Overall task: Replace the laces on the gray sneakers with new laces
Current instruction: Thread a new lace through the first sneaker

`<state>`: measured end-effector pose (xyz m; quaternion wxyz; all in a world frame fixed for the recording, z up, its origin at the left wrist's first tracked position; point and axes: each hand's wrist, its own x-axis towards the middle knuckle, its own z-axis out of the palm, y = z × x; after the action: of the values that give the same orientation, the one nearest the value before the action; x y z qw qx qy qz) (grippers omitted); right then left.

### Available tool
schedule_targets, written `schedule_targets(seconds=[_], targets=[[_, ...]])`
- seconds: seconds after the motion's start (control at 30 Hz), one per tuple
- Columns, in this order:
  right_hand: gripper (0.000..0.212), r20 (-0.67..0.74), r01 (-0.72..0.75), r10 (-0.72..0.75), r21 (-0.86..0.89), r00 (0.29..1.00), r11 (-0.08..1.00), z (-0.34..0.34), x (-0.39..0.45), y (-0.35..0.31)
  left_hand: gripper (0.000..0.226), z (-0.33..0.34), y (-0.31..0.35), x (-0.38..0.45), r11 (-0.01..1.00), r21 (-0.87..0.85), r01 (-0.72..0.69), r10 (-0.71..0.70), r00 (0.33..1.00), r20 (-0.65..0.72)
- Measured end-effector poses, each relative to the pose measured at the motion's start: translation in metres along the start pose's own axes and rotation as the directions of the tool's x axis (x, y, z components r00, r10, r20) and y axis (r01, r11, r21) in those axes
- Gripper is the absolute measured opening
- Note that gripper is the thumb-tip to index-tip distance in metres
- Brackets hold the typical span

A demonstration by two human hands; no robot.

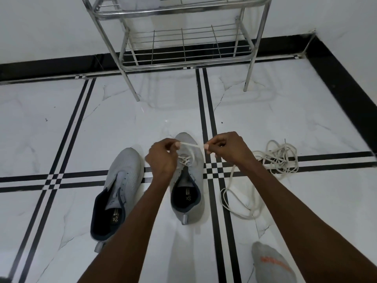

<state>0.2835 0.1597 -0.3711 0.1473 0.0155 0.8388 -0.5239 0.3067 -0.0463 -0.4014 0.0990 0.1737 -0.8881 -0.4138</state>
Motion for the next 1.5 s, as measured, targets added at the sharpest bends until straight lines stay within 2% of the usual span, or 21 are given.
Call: schedule_targets(seconds=[0.07, 0.1, 0.17, 0.23, 0.3, 0.43, 0.57, 0.63, 0.73, 0.83, 0.9, 1.0, 1.1, 1.3, 1.37, 1.5], targets=[[0.010, 0.032, 0.011, -0.010, -0.006, 0.999, 1.000, 0.000, 0.001, 0.002, 0.013, -0.005, -0.010, 0.003, 0.996, 0.026, 0.083, -0.081, 0.994, -0.072], [0.011, 0.057, 0.015, -0.015, 0.007, 0.998, 1.000, 0.002, 0.001, 0.001, 0.009, -0.006, -0.012, 0.002, 0.999, 0.020, 0.028, -0.026, 0.997, -0.072], [0.016, 0.114, 0.017, -0.023, 0.051, 0.993, 0.999, 0.010, 0.001, -0.004, 0.014, -0.004, -0.008, -0.003, 0.974, -0.078, -0.214, 0.214, 0.977, -0.007], [0.014, 0.126, -0.007, -0.007, 0.108, 0.992, 0.994, 0.015, 0.000, -0.011, 0.009, 0.003, 0.003, -0.011, 0.925, -0.197, -0.324, 0.357, 0.920, 0.163], [0.015, 0.108, -0.037, 0.019, 0.167, 0.994, 0.985, 0.017, -0.001, -0.015, 0.015, 0.011, 0.005, -0.013, 0.951, -0.139, -0.275, 0.302, 0.923, 0.238], [0.022, 0.137, -0.080, 0.041, 0.294, 0.990, 0.952, 0.011, -0.004, -0.014, 0.017, 0.015, -0.010, -0.007, 0.983, -0.129, -0.132, 0.153, 0.973, 0.171], [0.024, 0.281, -0.182, 0.005, 0.608, 0.960, 0.773, 0.012, -0.007, -0.011, 0.029, 0.008, -0.011, -0.012, 0.976, -0.195, -0.094, 0.136, 0.967, 0.215], [0.026, 0.289, -0.198, 0.000, 0.656, 0.957, 0.729, 0.015, -0.006, -0.009, 0.039, 0.003, -0.016, -0.018, 0.973, -0.199, -0.113, 0.149, 0.973, 0.176], [0.033, 0.234, -0.141, -0.001, 0.590, 0.972, 0.795, 0.020, -0.001, -0.004, 0.024, -0.006, -0.027, -0.032, 0.979, -0.187, -0.084, 0.096, 0.994, 0.056], [0.027, 0.090, 0.002, -0.036, 0.350, 0.995, 0.937, 0.030, 0.005, 0.002, 0.024, -0.009, -0.038, -0.050, 0.983, -0.181, -0.040, 0.061, 0.992, 0.111], [0.022, 0.046, 0.104, -0.112, 0.149, 0.993, 0.983, 0.038, 0.007, 0.006, 0.026, -0.009, -0.045, -0.061, 0.986, -0.152, -0.062, 0.088, 0.980, 0.176], [0.021, 0.100, 0.242, -0.233, -0.081, 0.967, 0.967, 0.051, 0.005, 0.012, 0.032, -0.006, -0.052, -0.070, 0.988, -0.105, -0.112, 0.132, 0.968, 0.211], [0.015, 0.154, 0.395, -0.365, -0.284, 0.918, 0.874, 0.063, 0.004, 0.023, 0.034, -0.007, -0.050, -0.067, 0.987, -0.099, -0.125, 0.144, 0.966, 0.213], [0.018, 0.195, 0.450, -0.407, -0.305, 0.892, 0.839, 0.075, 0.003, 0.019, 0.031, -0.012, -0.057, -0.068, 0.984, -0.110, -0.137, 0.159, 0.959, 0.234], [0.022, 0.202, 0.447, -0.401, -0.329, 0.894, 0.832, 0.076, 0.003, 0.016, 0.024, -0.010, -0.060, -0.067, 0.984, -0.112, -0.140, 0.161, 0.966, 0.202], [0.011, 0.214, 0.429, -0.374, -0.363, 0.902, 0.827, 0.074, 0.003, 0.014, 0.018, -0.006, -0.063, -0.069, 0.980, -0.190, -0.062, 0.085, 0.990, 0.114]])
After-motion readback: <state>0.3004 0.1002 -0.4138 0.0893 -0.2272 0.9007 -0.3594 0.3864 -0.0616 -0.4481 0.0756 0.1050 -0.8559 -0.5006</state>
